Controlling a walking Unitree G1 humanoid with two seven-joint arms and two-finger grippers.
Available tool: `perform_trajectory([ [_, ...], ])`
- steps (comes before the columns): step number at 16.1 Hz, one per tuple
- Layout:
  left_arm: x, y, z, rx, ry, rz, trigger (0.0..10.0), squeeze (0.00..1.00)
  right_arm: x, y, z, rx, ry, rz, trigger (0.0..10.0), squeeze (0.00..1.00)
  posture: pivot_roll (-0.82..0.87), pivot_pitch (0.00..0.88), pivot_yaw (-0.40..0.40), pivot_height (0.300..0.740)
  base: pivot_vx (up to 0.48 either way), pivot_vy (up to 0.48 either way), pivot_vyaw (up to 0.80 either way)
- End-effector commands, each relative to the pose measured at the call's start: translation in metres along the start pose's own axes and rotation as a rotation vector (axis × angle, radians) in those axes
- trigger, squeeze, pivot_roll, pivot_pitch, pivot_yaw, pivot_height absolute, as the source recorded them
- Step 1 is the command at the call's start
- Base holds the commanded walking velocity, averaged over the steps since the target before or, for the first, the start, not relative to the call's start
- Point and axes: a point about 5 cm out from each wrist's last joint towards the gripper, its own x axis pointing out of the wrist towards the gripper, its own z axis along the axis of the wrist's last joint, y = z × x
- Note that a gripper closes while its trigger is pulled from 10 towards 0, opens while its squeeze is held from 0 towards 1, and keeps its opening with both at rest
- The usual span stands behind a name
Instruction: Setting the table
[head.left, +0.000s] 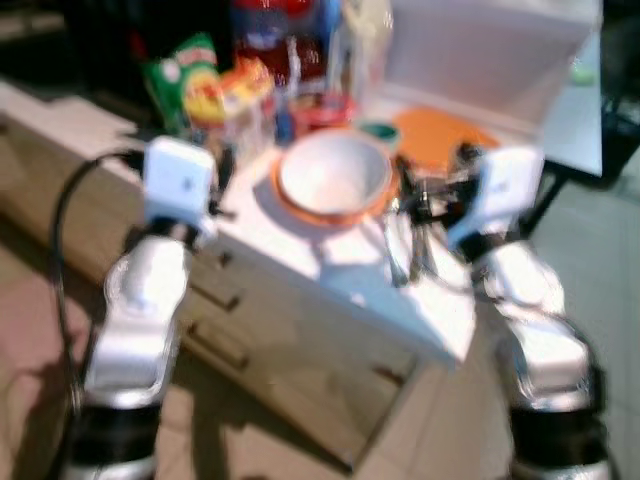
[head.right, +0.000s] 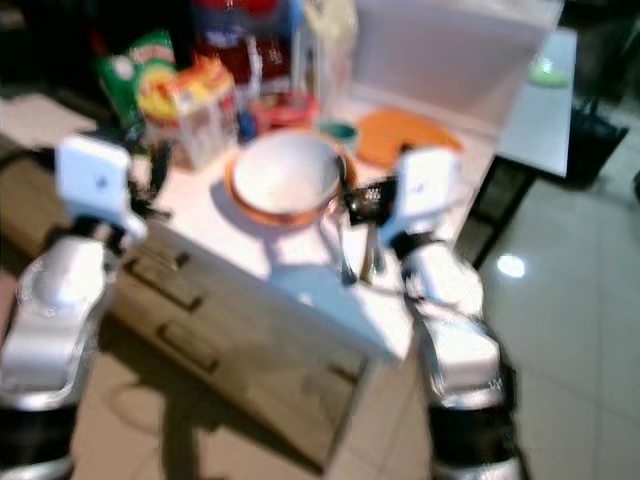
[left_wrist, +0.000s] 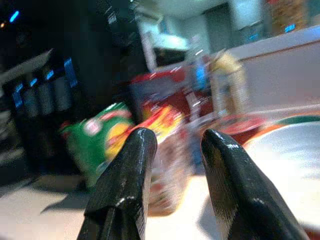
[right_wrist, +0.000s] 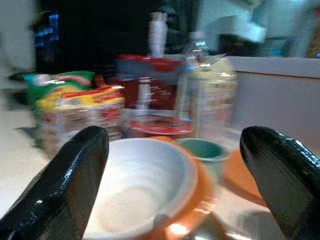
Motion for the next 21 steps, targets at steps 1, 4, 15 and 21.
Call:
perform_trajectory([
  [1,0.002,-0.007,0.003,-0.012,-0.011,-0.019,10.0,0.00,-0.001,-0.008,0.006,-0.008,-0.021,-0.015,10.0,0.00,0.09,0.000,-0.047,0.740,0.360,0.000,0.00],
  [4,0.000,-0.005,0.003,-0.016,-0.023,-0.016,10.0,0.00,0.000,-0.009,0.008,0.001,-0.031,-0.013,10.0,0.00,0.09,0.000,-0.048,0.740,0.117,0.000,0.00],
  [15,-0.003,-0.014,0.007,-0.058,-0.041,-0.121,10.0,0.00,0.034,-0.026,0.033,0.033,0.011,0.063,10.0,1.00,0.09,0.000,-0.056,0.740,0.000,0.000,0.00],
  [21,-0.004,-0.023,0.007,-0.049,-0.028,-0.189,10.0,0.00,0.090,-0.052,0.033,-0.056,0.251,0.125,10.0,1.00,0.09,0.000,-0.059,0.740,0.000,0.000,0.00],
])
